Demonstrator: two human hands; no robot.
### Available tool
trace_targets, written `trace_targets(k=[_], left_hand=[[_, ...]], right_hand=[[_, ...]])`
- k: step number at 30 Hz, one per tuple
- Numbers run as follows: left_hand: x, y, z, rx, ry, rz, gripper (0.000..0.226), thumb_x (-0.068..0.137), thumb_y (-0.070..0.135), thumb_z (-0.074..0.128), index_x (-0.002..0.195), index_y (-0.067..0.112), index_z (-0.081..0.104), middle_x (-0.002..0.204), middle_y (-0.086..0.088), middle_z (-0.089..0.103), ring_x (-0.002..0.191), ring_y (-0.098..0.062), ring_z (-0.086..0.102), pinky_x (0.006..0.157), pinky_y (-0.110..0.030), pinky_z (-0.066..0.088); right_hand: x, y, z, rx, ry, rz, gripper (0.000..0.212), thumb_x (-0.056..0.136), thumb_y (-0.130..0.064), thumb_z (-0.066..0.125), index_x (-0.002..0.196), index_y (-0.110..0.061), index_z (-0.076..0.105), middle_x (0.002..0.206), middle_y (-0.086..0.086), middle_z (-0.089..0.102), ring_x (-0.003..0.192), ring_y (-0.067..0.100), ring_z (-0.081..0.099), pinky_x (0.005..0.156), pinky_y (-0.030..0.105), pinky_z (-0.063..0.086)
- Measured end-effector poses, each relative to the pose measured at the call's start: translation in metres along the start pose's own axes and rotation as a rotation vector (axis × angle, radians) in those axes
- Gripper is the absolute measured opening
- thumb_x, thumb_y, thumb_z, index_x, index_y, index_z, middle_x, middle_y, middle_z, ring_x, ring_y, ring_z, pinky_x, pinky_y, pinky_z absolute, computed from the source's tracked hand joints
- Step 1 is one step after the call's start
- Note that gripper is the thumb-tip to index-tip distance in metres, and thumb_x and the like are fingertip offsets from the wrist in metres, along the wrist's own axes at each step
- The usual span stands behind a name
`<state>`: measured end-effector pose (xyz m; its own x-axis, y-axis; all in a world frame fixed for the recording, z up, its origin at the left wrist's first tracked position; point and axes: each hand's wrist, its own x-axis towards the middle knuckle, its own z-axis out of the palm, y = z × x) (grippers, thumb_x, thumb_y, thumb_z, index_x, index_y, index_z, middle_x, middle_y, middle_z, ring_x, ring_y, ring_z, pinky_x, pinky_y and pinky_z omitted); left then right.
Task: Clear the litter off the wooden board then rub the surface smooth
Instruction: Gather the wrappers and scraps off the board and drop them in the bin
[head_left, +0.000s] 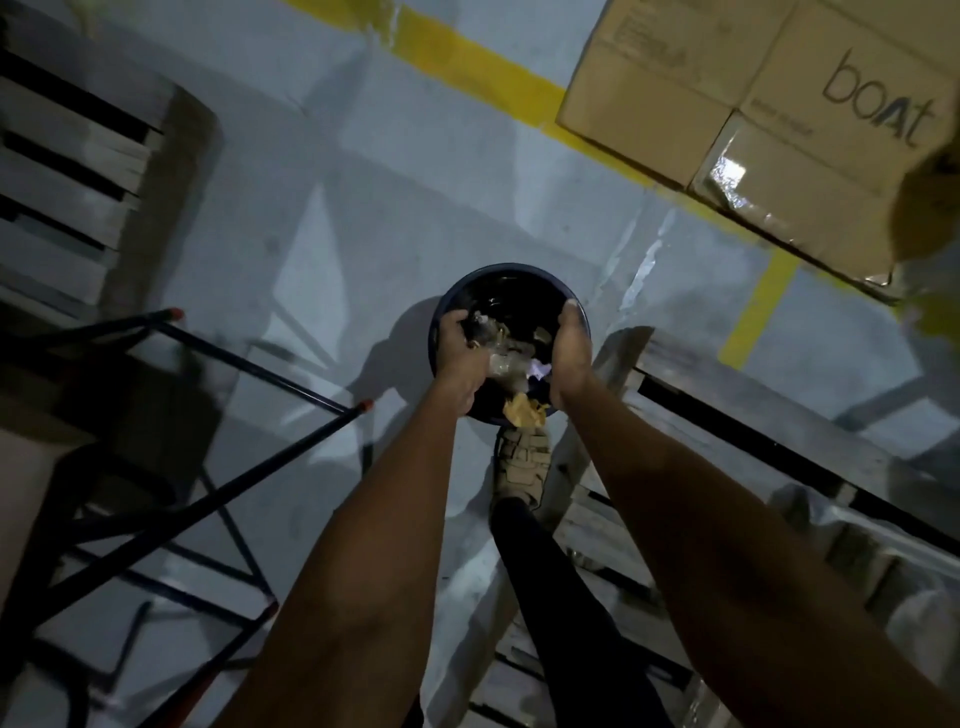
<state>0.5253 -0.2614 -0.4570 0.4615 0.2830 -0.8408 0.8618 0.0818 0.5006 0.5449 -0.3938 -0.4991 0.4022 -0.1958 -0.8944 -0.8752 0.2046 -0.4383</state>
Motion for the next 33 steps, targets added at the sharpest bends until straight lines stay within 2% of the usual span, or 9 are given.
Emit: trace_targets(k=[5, 9, 12, 15, 17, 23, 25, 29, 33], left_hand=[[-0.014, 0.015, -0.001, -0.005, 0.142, 0.114, 0.064, 0.083, -0.015, 0.066, 0.134, 0.021, 0.051, 0.130, -0.003, 0.058, 0.118, -0.023, 0.058, 0.101, -0.039, 0.053], [-0.035, 0.035, -0.006, -0.106, 0.113, 0.162, 0.047, 0.092, -0.010, 0.061, 0.130, 0.016, 0.055, 0.132, 0.000, 0.057, 0.123, -0.019, 0.057, 0.106, -0.034, 0.049], [-0.061, 0.040, -0.016, -0.165, 0.101, 0.122, 0.036, 0.096, -0.007, 0.056, 0.123, 0.018, 0.057, 0.134, -0.007, 0.063, 0.121, -0.022, 0.061, 0.106, -0.040, 0.052], [-0.098, 0.040, -0.035, -0.190, 0.100, 0.099, 0.034, 0.097, -0.006, 0.054, 0.124, 0.013, 0.061, 0.109, 0.001, 0.066, 0.099, -0.019, 0.065, 0.098, -0.047, 0.057], [-0.134, 0.042, -0.050, -0.163, 0.089, 0.103, 0.031, 0.098, -0.003, 0.053, 0.123, 0.013, 0.062, 0.104, 0.001, 0.067, 0.095, -0.020, 0.067, 0.095, -0.047, 0.058], [-0.280, 0.056, -0.129, -0.130, 0.028, 0.259, 0.018, 0.100, 0.009, 0.059, 0.109, 0.023, 0.065, 0.117, -0.007, 0.072, 0.108, -0.024, 0.069, 0.094, -0.041, 0.058], [-0.327, 0.053, -0.164, -0.158, 0.029, 0.308, 0.015, 0.101, 0.011, 0.060, 0.108, 0.024, 0.066, 0.117, -0.007, 0.072, 0.109, -0.024, 0.069, 0.092, -0.038, 0.056], [-0.412, 0.039, -0.238, -0.233, 0.042, 0.407, 0.013, 0.103, 0.017, 0.059, 0.108, 0.027, 0.066, 0.115, 0.000, 0.074, 0.106, -0.016, 0.070, 0.086, -0.032, 0.056], [-0.477, 0.024, -0.313, -0.346, 0.125, 0.467, 0.013, 0.103, 0.015, 0.060, 0.108, 0.026, 0.066, 0.105, 0.006, 0.077, 0.099, -0.012, 0.073, 0.080, -0.033, 0.057]], right_hand=[[-0.020, -0.004, 0.003, -0.027, 0.007, -0.025, 0.101, 0.064, -0.088, 0.042, 0.142, -0.027, 0.058, 0.136, 0.004, 0.065, 0.121, 0.031, 0.063, 0.108, 0.053, 0.049], [-0.031, -0.005, 0.005, -0.039, 0.019, -0.043, 0.092, 0.071, -0.089, 0.041, 0.138, -0.029, 0.062, 0.133, 0.002, 0.066, 0.120, 0.028, 0.061, 0.109, 0.053, 0.047], [-0.095, -0.027, 0.010, -0.023, 0.049, -0.030, 0.075, 0.087, -0.074, 0.040, 0.137, -0.023, 0.061, 0.132, 0.007, 0.065, 0.119, 0.030, 0.061, 0.107, 0.052, 0.049], [-0.156, -0.038, 0.011, 0.024, 0.076, -0.054, 0.041, 0.106, -0.048, 0.043, 0.129, -0.019, 0.060, 0.119, 0.007, 0.064, 0.105, 0.024, 0.060, 0.101, 0.046, 0.051], [-0.196, -0.040, 0.012, 0.022, 0.087, -0.060, 0.024, 0.109, -0.036, 0.045, 0.118, -0.020, 0.060, 0.116, 0.010, 0.064, 0.098, 0.022, 0.061, 0.100, 0.046, 0.053], [-0.328, -0.031, 0.022, -0.070, 0.079, -0.196, 0.020, 0.102, -0.025, 0.056, 0.084, -0.028, 0.065, 0.115, 0.013, 0.071, 0.103, 0.029, 0.068, 0.093, 0.049, 0.058], [-0.374, -0.028, 0.027, -0.080, 0.053, -0.257, 0.018, 0.102, -0.021, 0.057, 0.087, -0.026, 0.066, 0.114, 0.016, 0.071, 0.099, 0.027, 0.067, 0.088, 0.048, 0.058], [-0.466, -0.016, 0.036, -0.099, -0.022, -0.383, 0.015, 0.105, -0.017, 0.057, 0.117, -0.017, 0.065, 0.107, 0.010, 0.069, 0.086, 0.016, 0.065, 0.069, 0.025, 0.054], [-0.544, 0.005, 0.048, -0.164, -0.083, -0.514, 0.015, 0.105, -0.017, 0.058, 0.117, -0.016, 0.066, 0.102, 0.005, 0.070, 0.083, 0.013, 0.064, 0.075, 0.030, 0.053]])
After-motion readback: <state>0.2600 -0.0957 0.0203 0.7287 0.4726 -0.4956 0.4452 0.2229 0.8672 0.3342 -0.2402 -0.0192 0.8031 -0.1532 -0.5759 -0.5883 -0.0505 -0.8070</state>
